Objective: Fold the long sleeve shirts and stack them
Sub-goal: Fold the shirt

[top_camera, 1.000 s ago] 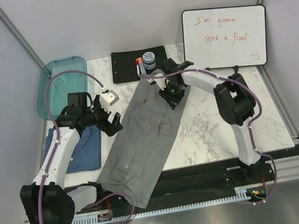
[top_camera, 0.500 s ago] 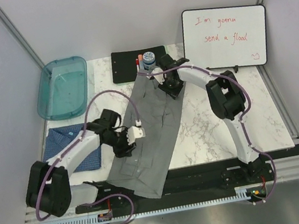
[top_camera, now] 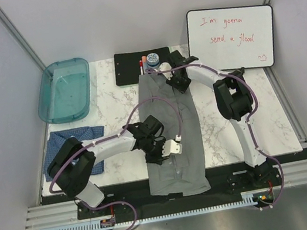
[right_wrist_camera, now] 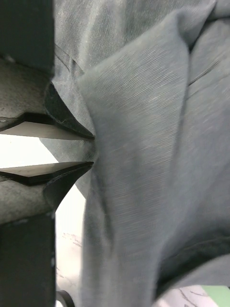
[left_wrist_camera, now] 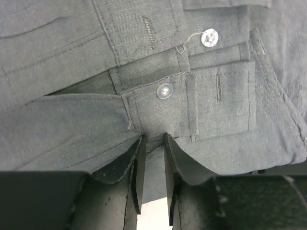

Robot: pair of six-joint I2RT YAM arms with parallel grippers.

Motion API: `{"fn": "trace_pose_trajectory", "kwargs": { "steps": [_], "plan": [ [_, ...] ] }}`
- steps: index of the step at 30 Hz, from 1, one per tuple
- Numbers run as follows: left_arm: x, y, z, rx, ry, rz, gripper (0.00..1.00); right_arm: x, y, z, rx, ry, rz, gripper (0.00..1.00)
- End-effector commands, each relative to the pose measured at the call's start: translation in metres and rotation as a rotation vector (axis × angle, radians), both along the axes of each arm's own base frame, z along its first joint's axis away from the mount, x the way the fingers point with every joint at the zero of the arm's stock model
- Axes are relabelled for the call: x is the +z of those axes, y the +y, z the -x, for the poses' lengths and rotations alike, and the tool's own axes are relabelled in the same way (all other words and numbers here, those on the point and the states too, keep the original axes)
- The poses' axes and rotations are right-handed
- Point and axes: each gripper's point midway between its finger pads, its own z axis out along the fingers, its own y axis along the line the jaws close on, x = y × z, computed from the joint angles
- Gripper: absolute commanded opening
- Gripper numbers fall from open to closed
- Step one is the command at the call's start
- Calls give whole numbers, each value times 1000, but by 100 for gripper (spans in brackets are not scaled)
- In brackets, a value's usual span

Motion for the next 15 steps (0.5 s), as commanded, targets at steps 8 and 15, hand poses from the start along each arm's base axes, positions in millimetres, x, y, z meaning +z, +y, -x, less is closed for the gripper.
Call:
{"fn": "trace_pose_trajectory", "kwargs": {
  "steps": [8,15],
  "plan": [
    [93,-10,9,141,12,209,58,128,8,62,105,6,-333,45],
    [209,3,19,139,-231,552,99,263,4,98,218,-348,-547,83]
  ]
}}
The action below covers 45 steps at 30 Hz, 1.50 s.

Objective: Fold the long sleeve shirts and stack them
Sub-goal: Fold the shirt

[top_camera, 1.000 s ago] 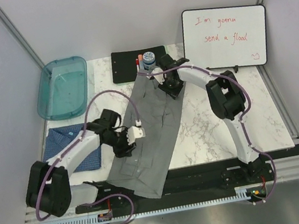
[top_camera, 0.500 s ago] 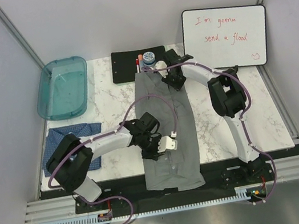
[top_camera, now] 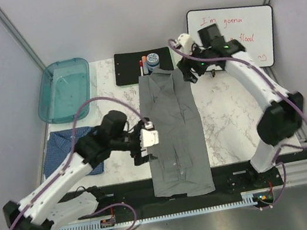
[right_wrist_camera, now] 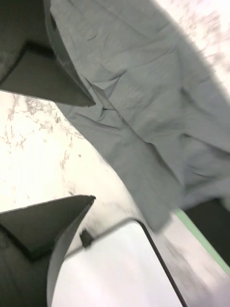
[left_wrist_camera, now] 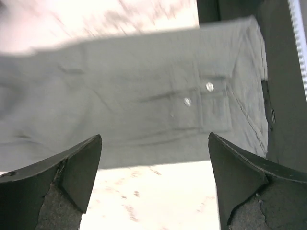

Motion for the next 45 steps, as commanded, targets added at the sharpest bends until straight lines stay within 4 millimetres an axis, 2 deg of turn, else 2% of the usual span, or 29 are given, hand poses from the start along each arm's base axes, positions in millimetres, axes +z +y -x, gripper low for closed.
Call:
{"fn": "trace_pose_trajectory", "kwargs": {
  "steps": [1,2,3,4,5,6,7,8,9,10,11,12,13,14,15,16,17,20,21,26,27,32,36,37,38,41,45],
  "plan": [
    [53,4,26,-54,-51,185,99,122,17,38,106,-347,-253,89],
    [55,2,29,-71,-63,207,99,104,19,49,113,-307,-273,96],
    [55,0,30,-81,-67,225,99,108,28,64,200,-319,-317,98],
    [52,1,32,-96,-61,217,99,96,28,88,291,-275,-297,98],
    [45,3,36,-133,-65,193,99,87,24,110,507,-374,-197,98],
    [19,13,49,-183,-17,120,99,70,29,136,610,-337,-195,98],
    [4,16,47,-204,-42,87,99,32,21,169,649,-252,-157,98],
    [-9,20,46,-196,-48,62,99,11,17,185,704,-250,-117,98],
    [-35,27,50,-205,-37,26,99,-9,13,204,765,-244,-86,98],
    [-38,29,52,-256,-107,48,99,-40,3,235,797,-231,-68,98],
    [-44,29,52,-265,-146,64,99,-53,0,247,822,-251,-55,97],
    [-69,35,56,-272,-153,45,99,-64,3,262,899,-290,-39,95],
    [-72,31,52,-307,-248,55,99,-84,-3,280,940,-316,-21,93],
    [-80,33,54,-329,-280,48,99,-93,-4,289,983,-336,-9,91],
    [-99,39,58,-351,-282,15,98,-102,-2,298,1038,-358,2,87],
    [-104,38,57,-377,-319,5,97,-119,-8,309,1070,-348,17,85],
    [-114,40,60,-387,-307,-14,95,-126,-10,315,1098,-345,26,83],
    [-123,36,66,-432,-323,-17,91,-141,-13,330,1177,-347,35,81],
    [-132,38,68,-441,-316,-40,91,-144,-13,334,1211,-355,38,79],
    [-153,34,84,-527,-380,-77,90,-171,-16,341,1330,-357,103,75],
    [-153,31,81,-518,-401,-77,90,-173,-16,343,1343,-356,103,75],
    [-158,25,93,-545,-386,-79,87,-182,-6,343,1384,-388,123,71],
    [-165,20,95,-577,-425,-93,84,-180,8,346,1392,-393,104,68],
    [-166,18,96,-585,-420,-94,81,-182,9,345,1382,-385,122,66],
    [-164,15,95,-587,-424,-89,75,-184,11,348,1402,-383,134,60],
    [-160,9,98,-602,-413,-70,59,-185,12,350,1402,-369,144,53],
    [-158,8,102,-611,-407,-57,47,-187,13,355,1417,-389,157,43]
  ]
}}
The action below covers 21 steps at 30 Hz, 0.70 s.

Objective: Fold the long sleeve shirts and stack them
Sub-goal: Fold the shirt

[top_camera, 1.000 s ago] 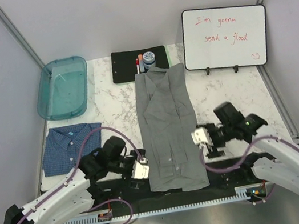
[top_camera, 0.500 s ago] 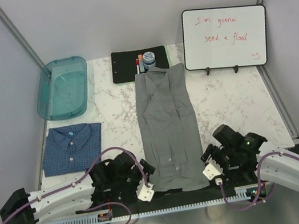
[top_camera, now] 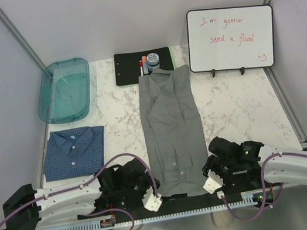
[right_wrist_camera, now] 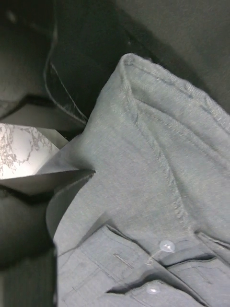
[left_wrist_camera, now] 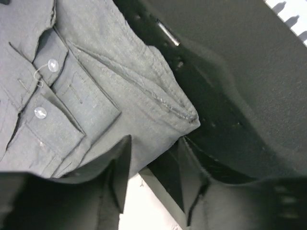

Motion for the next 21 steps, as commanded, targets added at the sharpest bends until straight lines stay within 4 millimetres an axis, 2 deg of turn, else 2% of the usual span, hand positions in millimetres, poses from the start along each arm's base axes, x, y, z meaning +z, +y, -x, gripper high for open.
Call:
{"fn": "trace_pose_trajectory", "kwargs": {
  "steps": [1,3,4,5,7,9,11,15,16,18,21],
  "plan": [
    [-1,-19,1,-51,-41,78,44,-2,4,7,-15,5,-11,42],
    [2,-20,4,-58,-29,88,29,-3,6,8,-9,-7,-10,37],
    [4,-21,5,-59,-22,96,22,-2,6,9,-21,3,-8,25],
    [5,-21,7,-60,-10,95,2,0,8,11,-14,4,-9,18],
    [12,-23,13,-66,20,105,2,8,13,10,-26,5,-28,5],
    [16,-19,25,-94,76,88,2,18,16,13,-27,9,-37,0],
    [29,-21,36,-120,113,100,2,27,17,22,-1,28,-38,0],
    [49,-11,58,-169,178,117,2,58,16,37,57,47,-79,0],
    [60,-12,59,-175,176,149,2,61,14,40,62,52,-82,0],
    [69,-12,61,-158,200,155,2,72,15,41,51,55,-111,0],
    [76,-14,53,-108,184,160,2,77,16,32,-12,43,-117,0]
  ]
}}
